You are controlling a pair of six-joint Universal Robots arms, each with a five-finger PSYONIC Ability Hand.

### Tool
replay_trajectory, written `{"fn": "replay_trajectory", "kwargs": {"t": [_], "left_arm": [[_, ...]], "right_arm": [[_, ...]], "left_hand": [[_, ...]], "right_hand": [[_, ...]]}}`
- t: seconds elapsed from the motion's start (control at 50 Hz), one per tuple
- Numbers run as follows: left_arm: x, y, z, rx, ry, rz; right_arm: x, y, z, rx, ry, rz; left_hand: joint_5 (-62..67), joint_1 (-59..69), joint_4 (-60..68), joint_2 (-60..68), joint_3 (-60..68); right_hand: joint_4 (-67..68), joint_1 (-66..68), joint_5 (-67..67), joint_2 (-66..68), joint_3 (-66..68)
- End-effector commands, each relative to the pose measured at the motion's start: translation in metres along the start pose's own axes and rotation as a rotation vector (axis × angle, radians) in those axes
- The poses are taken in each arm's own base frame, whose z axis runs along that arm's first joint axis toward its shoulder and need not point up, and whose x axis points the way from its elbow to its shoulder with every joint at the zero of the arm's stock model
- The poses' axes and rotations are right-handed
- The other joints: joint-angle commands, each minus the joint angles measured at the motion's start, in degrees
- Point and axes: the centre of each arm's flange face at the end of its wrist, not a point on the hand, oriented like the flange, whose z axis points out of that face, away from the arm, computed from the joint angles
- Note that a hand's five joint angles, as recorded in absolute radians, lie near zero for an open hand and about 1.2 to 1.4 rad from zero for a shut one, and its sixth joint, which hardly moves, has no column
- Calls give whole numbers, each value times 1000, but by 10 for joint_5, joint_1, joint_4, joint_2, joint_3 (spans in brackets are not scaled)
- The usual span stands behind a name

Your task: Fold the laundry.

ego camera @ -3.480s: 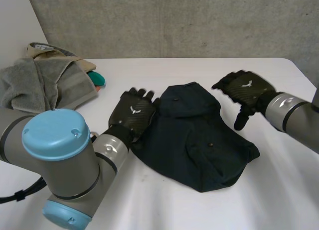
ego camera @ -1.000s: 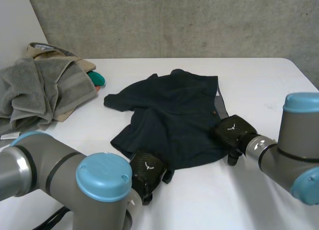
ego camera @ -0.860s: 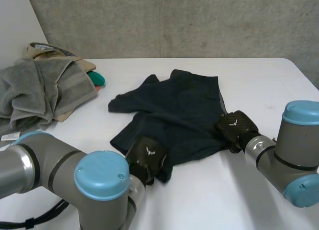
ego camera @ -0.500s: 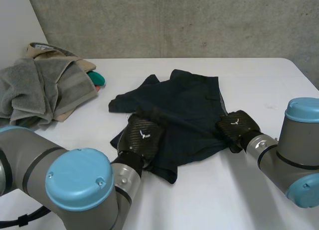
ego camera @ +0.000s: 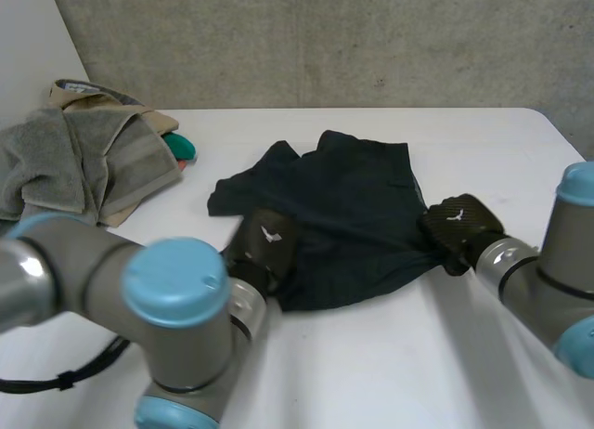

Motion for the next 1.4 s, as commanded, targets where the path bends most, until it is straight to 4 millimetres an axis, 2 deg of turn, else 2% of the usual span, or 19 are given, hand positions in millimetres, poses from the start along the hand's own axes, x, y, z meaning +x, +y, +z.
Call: {"fn": "replay_trajectory", "kwargs": {"t": [0.02, 0.14, 0.2, 0.3, 0.38, 0.46, 0.52, 0.54, 0.56, 0.64, 0.68, 0.72, 0.82, 0.92, 1.02, 1.16, 1.24, 1.28, 1.4], "left_arm": [[-52, -24, -36, 49, -53, -88], [-56, -2, -58, -94, 47, -104], [-52, 11, -63, -185, 88, -100], [-40, 42, -43, -321, 124, -97], [-48, 37, -8, -274, 69, -109], [-77, 0, 32, -92, -50, -142], [-111, -51, 55, 143, -172, -181], [-130, -80, 64, 285, -241, -190], [-138, -92, 66, 343, -270, -191], [-185, -149, 68, 646, -442, -206], [-203, -168, 66, 750, -504, -209], [-206, -171, 66, 759, -508, -207], [-193, -147, 66, 590, -386, -221], [-172, -98, 66, 407, -292, -270], [-136, -37, 60, 233, -215, -304], [-92, 14, 41, 72, -106, -298], [-77, 29, 19, -10, -51, -295], [-75, 28, 9, -31, -33, -293], [-66, 11, -56, -207, 95, -204]], "right_arm": [[22, -18, -38, -65, -32, -138], [14, -27, -86, -157, -251, -290], [7, -26, -96, -199, -350, -338], [5, -20, -77, -251, -393, -365], [7, -17, -47, -275, -355, -357], [23, -39, -14, -202, -202, -329], [55, -82, 5, -28, 28, -250], [66, -96, 9, 39, 100, -223], [86, -123, 12, 175, 222, -155], [127, -178, 4, 531, 449, -5], [145, -203, -8, 743, 546, 68], [152, -215, -14, 858, 590, 98], [134, -197, 3, 795, 532, 110], [103, -167, 26, 667, 407, 111], [69, -120, 53, 514, 284, 91], [27, -56, 77, 317, 124, 57], [9, -25, 63, 147, 36, 47], [6, -22, 51, 98, 7, 42], [17, -29, -28, -147, -132, -51]], "left_hand": [[143, 138, 116, 116, 121], [143, 138, 116, 116, 121], [143, 138, 116, 116, 121], [143, 138, 116, 116, 121], [143, 138, 116, 116, 121], [143, 138, 116, 116, 121], [143, 138, 116, 116, 121], [143, 138, 116, 116, 121], [143, 138, 116, 116, 121], [143, 138, 116, 116, 121], [143, 138, 116, 116, 121], [143, 138, 116, 116, 121], [143, 138, 116, 116, 121], [143, 138, 116, 116, 121], [143, 138, 116, 116, 121], [143, 138, 116, 116, 121], [143, 138, 116, 116, 121], [143, 138, 116, 116, 121], [143, 138, 116, 116, 121]], "right_hand": [[115, 180, 120, 131, 121], [115, 180, 120, 131, 121], [115, 180, 120, 131, 121], [115, 180, 120, 131, 121], [115, 180, 120, 131, 121], [115, 180, 120, 131, 121], [115, 180, 120, 131, 121], [115, 180, 120, 131, 121], [115, 180, 120, 131, 121], [115, 180, 120, 131, 121], [115, 180, 120, 131, 121], [115, 180, 120, 131, 121], [115, 180, 120, 131, 121], [115, 180, 120, 131, 121], [115, 180, 120, 131, 121], [115, 180, 120, 131, 121], [115, 180, 120, 131, 121], [115, 180, 120, 131, 121], [115, 180, 120, 131, 121]]}}
